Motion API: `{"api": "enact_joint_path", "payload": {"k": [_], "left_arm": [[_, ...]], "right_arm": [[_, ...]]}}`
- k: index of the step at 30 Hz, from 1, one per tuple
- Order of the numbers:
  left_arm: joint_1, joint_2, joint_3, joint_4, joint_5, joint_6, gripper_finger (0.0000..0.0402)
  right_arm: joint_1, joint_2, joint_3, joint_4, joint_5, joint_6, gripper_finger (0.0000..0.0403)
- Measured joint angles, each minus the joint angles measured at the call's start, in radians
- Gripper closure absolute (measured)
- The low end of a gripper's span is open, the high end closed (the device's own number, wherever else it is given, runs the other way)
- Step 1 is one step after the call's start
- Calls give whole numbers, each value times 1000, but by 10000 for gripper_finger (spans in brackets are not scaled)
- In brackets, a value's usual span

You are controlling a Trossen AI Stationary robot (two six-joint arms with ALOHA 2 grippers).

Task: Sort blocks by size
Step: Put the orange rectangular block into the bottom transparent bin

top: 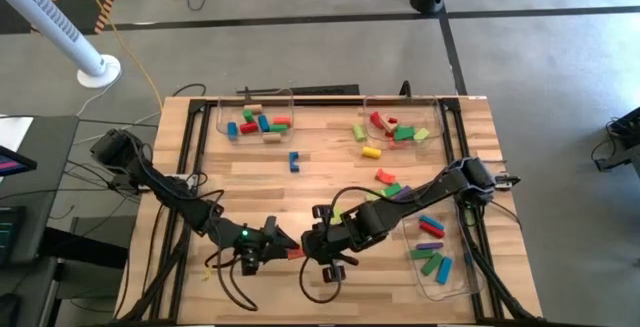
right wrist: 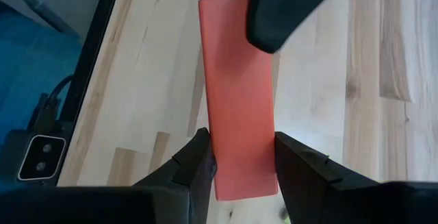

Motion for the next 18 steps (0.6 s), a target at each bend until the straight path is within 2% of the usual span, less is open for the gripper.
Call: {"api": "enact_joint_path", "payload": {"k": [3,11,18], "left_arm": [[-8,0,0,9,-1,-7,185],[-19,0,0,10,-2,19,259],[-19,0,0,9,-2,19,301]], "right_arm": [[-4,0,0,0,0,-1,238],[-3,0,0,2,0,-2,238],[-3,0,0,13,0,-2,238]]}}
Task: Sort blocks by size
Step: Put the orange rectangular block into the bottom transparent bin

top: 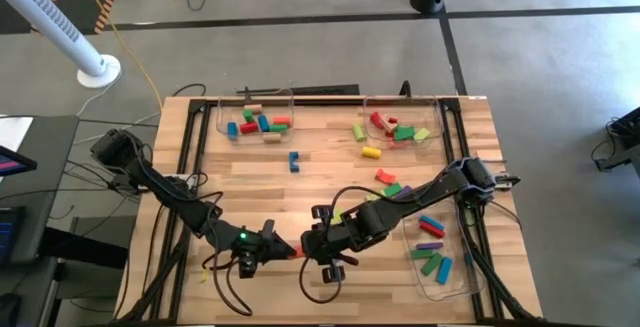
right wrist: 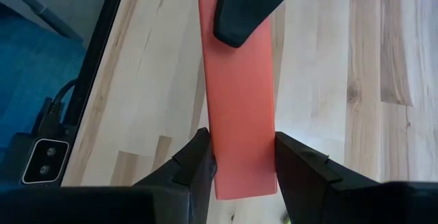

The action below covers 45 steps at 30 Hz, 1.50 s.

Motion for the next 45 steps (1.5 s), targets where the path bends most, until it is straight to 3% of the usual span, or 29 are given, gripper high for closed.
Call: {"api": "enact_joint_path", "payload": {"k": [7,17,28,33,37,42,45], "left_arm": [[-7,0,0,-4,0,8,345],[-2,0,0,19,-6,-52,348],[80,-75,0,112,51,-163,348],[190,-177,0,114,173,-331,348],[311,-245,0,104,339,-507,348],[469,-263,0,110,590,-738,348],[513,-249,0,120,653,-812,348]], "right_arm": [[0,0,0,3,-7,1,238],[2,-10,14,-47,5,-9,215],[96,-41,203,-397,274,24,187],[158,-67,247,-554,496,71,186],[213,-90,248,-596,663,115,186],[241,-83,247,-546,732,134,186],[224,-81,234,-515,767,158,186]]}}
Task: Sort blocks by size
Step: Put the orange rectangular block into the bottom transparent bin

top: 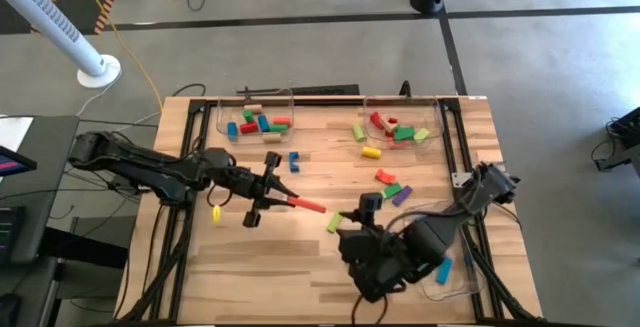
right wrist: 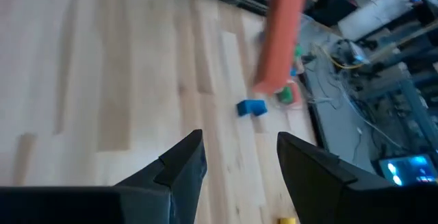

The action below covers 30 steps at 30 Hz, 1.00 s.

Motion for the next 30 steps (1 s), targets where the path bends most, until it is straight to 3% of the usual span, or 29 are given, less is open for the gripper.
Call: {"api": "enact_joint_path", "payload": {"k": [8,30], "left_arm": [[-6,35,0,33,6,-2,348],[-61,35,0,52,-101,49,348]], "right_arm": [[-68,0,-43,83,-7,-18,186],[-159,17,-44,249,-65,-133,192]]}}
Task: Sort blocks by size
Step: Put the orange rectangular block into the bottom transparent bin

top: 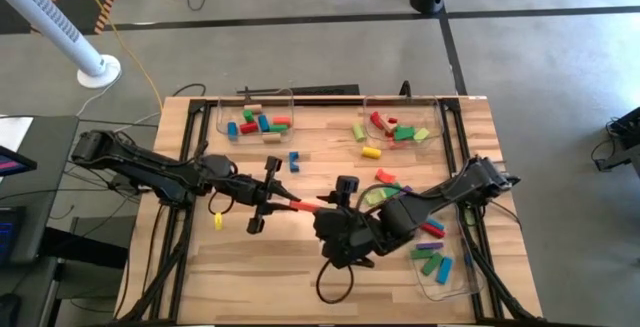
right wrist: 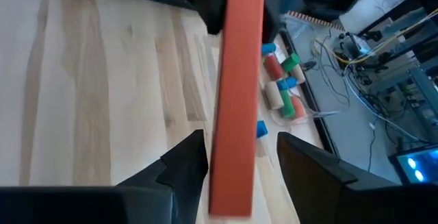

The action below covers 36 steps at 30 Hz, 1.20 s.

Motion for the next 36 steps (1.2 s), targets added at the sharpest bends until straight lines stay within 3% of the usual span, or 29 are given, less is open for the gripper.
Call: {"api": "enact_joint_path", "payload": {"k": [13,19,24,29,36], "left_arm": [[0,0,0,-22,-39,-5,348],[-1,0,1,-28,-42,-2,346],[0,0,1,-54,-50,-19,307],[-1,0,0,-77,-46,-11,255],[-1,0,0,-224,-12,-49,195]], "right_arm": [[3,22,-2,-21,28,6,309],[13,22,-2,-24,31,13,319],[15,22,-2,-98,38,47,319],[34,18,0,-259,32,196,319],[91,16,0,-561,-127,515,320]]}}
